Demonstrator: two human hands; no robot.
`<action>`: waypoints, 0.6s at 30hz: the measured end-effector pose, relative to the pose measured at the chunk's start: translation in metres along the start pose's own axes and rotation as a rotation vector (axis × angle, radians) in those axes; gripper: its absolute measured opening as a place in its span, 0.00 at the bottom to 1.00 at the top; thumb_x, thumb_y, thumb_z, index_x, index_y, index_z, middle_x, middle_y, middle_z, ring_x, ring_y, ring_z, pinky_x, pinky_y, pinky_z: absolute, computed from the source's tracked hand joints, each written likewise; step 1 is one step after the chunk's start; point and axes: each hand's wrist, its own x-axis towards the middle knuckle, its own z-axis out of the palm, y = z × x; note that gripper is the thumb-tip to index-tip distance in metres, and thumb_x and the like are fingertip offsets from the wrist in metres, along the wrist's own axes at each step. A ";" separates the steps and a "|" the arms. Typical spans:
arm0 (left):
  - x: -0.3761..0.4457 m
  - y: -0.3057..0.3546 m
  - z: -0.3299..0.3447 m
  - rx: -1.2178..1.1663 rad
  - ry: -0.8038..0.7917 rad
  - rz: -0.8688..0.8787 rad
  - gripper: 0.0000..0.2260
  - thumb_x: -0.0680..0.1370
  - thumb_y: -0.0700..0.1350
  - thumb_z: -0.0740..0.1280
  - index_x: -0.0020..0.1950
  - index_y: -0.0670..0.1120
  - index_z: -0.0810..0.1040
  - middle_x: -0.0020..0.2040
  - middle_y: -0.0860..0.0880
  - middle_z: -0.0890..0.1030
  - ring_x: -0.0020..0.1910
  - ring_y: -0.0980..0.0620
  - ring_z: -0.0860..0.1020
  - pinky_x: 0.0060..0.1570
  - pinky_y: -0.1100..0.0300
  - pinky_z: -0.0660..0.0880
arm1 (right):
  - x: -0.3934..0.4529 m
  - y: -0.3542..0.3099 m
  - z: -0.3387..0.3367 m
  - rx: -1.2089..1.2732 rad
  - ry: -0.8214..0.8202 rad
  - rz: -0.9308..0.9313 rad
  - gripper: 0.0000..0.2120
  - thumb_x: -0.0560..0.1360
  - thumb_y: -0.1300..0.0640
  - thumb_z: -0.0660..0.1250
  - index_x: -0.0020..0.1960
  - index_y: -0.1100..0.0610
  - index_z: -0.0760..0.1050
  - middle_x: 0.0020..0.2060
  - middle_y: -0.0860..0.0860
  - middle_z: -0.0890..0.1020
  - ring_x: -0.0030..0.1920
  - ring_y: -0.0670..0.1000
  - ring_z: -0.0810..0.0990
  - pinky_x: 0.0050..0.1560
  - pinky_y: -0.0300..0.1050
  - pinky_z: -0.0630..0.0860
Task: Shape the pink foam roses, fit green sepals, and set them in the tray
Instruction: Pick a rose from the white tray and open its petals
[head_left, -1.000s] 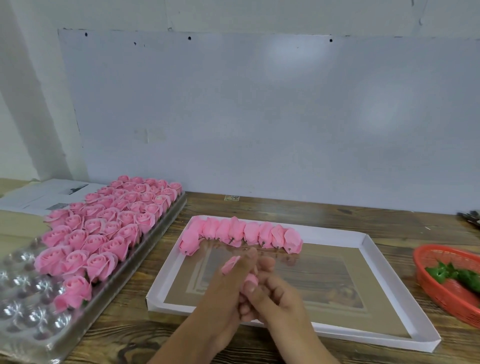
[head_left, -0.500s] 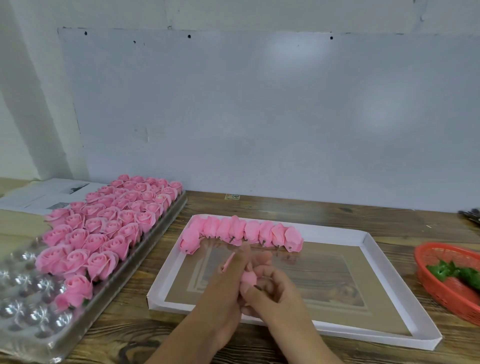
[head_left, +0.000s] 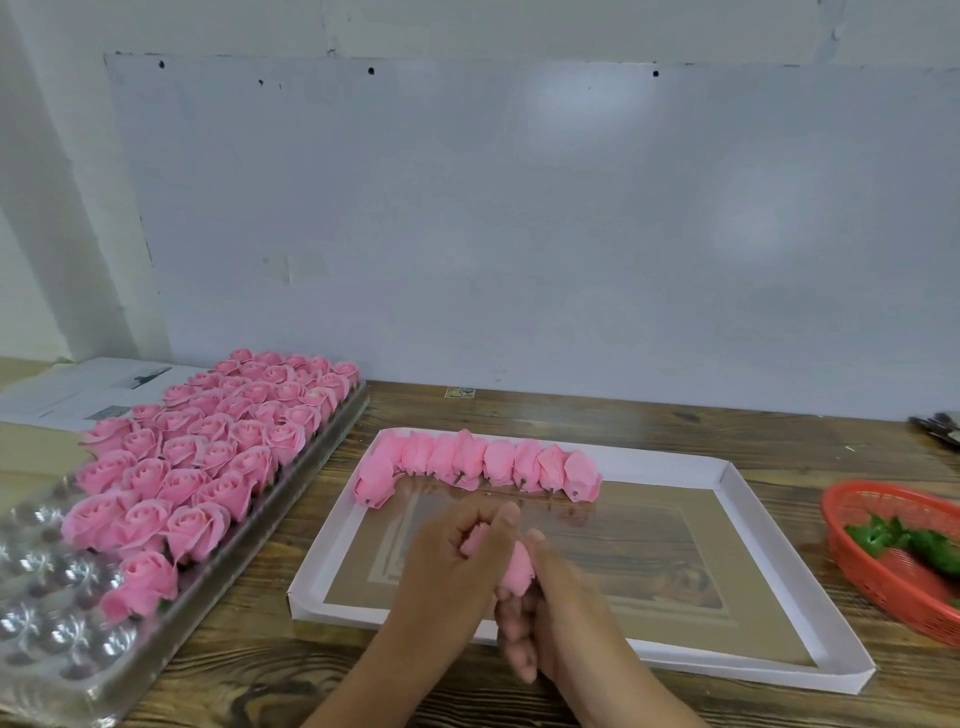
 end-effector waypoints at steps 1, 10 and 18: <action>-0.001 -0.002 0.000 0.067 0.030 0.035 0.15 0.76 0.59 0.61 0.33 0.54 0.74 0.26 0.54 0.76 0.27 0.61 0.74 0.31 0.71 0.69 | -0.002 0.000 -0.001 -0.038 0.006 0.010 0.33 0.83 0.45 0.51 0.27 0.55 0.80 0.20 0.54 0.71 0.17 0.51 0.67 0.19 0.36 0.60; -0.004 -0.010 0.003 0.249 0.194 0.054 0.21 0.82 0.50 0.60 0.28 0.52 0.63 0.23 0.54 0.66 0.24 0.59 0.66 0.27 0.70 0.62 | -0.004 -0.007 -0.006 -0.142 -0.063 0.128 0.34 0.82 0.39 0.50 0.28 0.60 0.75 0.23 0.58 0.75 0.20 0.53 0.73 0.20 0.38 0.67; 0.000 -0.013 0.004 0.252 0.223 -0.068 0.24 0.82 0.48 0.59 0.24 0.53 0.69 0.22 0.56 0.71 0.24 0.62 0.70 0.28 0.72 0.67 | -0.004 -0.002 -0.016 -0.435 0.009 -0.361 0.05 0.78 0.54 0.68 0.48 0.43 0.79 0.35 0.51 0.83 0.34 0.47 0.80 0.36 0.41 0.78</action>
